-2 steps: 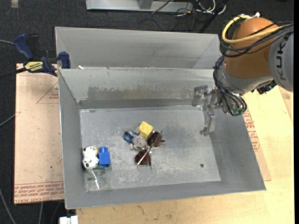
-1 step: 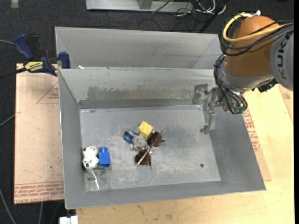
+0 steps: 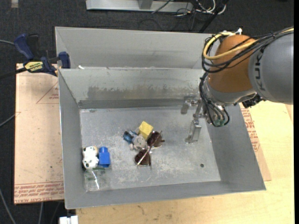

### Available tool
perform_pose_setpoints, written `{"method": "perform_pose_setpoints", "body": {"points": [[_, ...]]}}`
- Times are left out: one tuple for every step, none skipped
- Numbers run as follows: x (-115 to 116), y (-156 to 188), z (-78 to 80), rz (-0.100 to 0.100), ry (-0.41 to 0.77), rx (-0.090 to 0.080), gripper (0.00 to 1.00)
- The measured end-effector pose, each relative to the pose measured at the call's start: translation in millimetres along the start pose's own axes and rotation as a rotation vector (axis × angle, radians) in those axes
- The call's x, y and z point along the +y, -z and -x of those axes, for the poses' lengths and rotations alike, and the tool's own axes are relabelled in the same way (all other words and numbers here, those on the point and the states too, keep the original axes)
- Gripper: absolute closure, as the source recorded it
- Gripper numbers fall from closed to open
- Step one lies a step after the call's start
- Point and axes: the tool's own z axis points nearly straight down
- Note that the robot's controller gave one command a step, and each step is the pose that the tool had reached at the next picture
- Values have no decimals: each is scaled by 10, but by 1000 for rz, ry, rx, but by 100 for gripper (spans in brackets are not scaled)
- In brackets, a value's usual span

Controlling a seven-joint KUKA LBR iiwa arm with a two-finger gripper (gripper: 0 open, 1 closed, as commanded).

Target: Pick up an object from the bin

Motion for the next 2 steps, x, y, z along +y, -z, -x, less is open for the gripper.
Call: {"method": "perform_pose_setpoints", "body": {"points": [[366, -13, -30, 0, 152, 4, 0], [773, -415, -17, 1, 108, 2, 0]]}}
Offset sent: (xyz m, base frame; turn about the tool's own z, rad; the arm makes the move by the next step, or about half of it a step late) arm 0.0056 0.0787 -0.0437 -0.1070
